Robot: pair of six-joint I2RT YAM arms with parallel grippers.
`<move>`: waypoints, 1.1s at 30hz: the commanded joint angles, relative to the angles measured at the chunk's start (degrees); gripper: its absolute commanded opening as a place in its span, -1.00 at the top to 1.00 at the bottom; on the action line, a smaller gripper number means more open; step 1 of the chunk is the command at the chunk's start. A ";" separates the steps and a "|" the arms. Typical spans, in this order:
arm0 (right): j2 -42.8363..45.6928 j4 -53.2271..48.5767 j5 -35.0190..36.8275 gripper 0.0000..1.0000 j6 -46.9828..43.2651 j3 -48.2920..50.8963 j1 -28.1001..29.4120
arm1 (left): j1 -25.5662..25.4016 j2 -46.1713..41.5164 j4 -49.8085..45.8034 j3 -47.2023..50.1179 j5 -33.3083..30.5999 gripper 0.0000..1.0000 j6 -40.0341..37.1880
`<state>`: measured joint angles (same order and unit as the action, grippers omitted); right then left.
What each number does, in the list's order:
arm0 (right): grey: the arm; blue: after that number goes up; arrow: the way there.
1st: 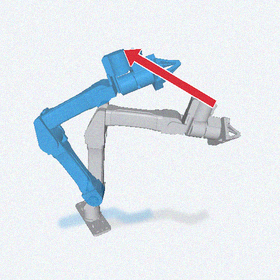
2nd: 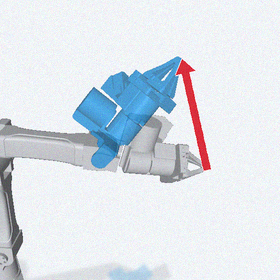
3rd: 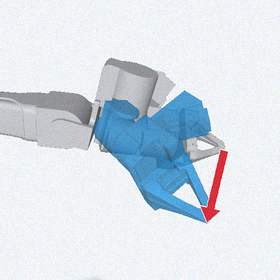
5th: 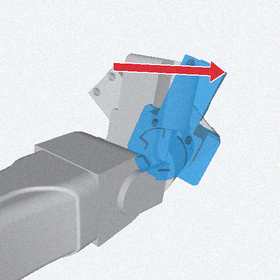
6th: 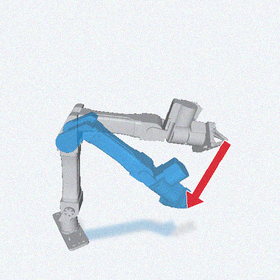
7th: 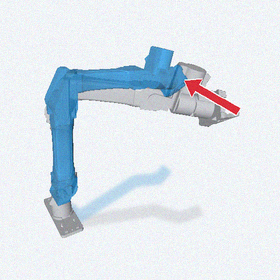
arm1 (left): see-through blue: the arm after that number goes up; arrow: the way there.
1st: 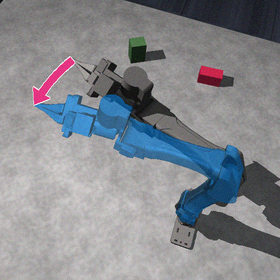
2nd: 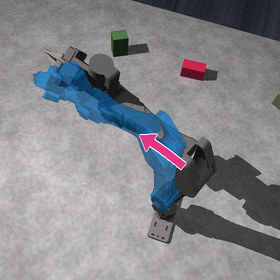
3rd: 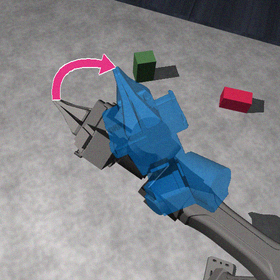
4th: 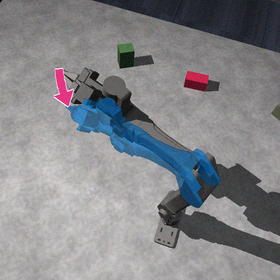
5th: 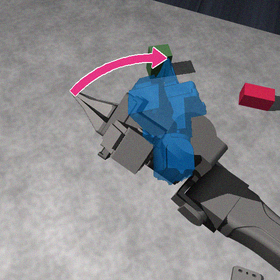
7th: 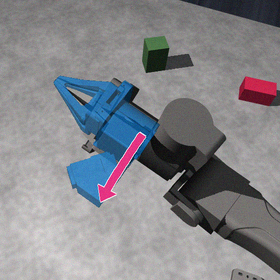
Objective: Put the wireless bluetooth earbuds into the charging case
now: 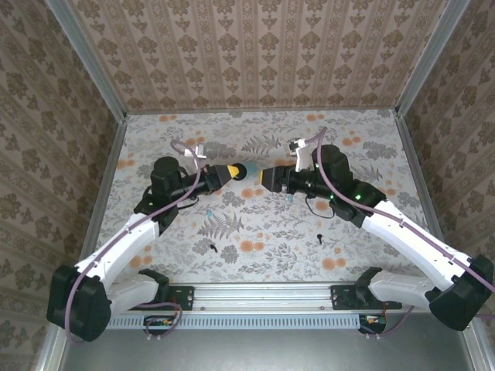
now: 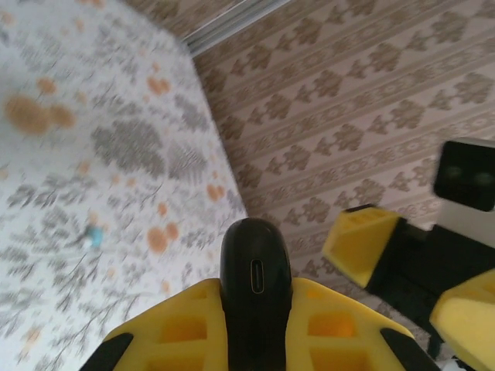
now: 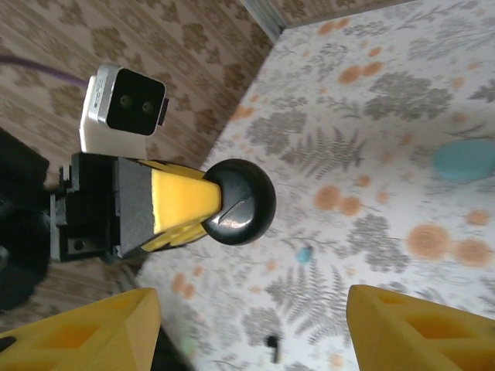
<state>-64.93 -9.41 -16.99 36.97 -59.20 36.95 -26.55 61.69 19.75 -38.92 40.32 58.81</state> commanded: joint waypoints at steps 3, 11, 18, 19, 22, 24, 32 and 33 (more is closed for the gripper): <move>-2.53 14.20 -5.74 -0.24 15.57 0.93 -1.08 | 0.18 -1.83 10.01 -1.73 -2.48 1.00 2.69; -8.21 27.59 -5.84 -0.11 25.07 0.83 -1.24 | -0.69 -2.39 13.88 -1.94 -6.89 1.00 5.94; -10.66 31.34 -6.03 -0.05 28.11 1.01 -1.22 | -2.32 -3.15 16.81 -1.07 -9.90 1.00 8.14; -10.84 31.81 -6.11 -0.02 28.23 1.10 -1.26 | -2.45 -3.16 16.90 -1.07 -10.07 1.00 8.31; -11.54 33.04 -6.47 0.08 28.84 0.97 -1.26 | -2.72 -3.07 18.19 -0.47 -10.80 1.00 9.50; -11.88 34.04 -6.74 0.14 29.21 0.94 -1.27 | -2.89 -3.07 19.38 0.05 -11.46 1.00 10.39; -13.11 36.27 -7.00 0.16 30.29 0.92 -1.00 | -4.02 -1.77 22.96 1.34 -12.90 1.00 12.65; -13.36 36.76 -7.15 0.15 30.44 0.93 -1.00 | -4.12 -1.71 22.97 1.37 -12.89 1.00 12.80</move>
<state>-77.65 23.92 -22.85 66.39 -58.65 35.88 -30.15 60.03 39.11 -38.15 28.21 70.15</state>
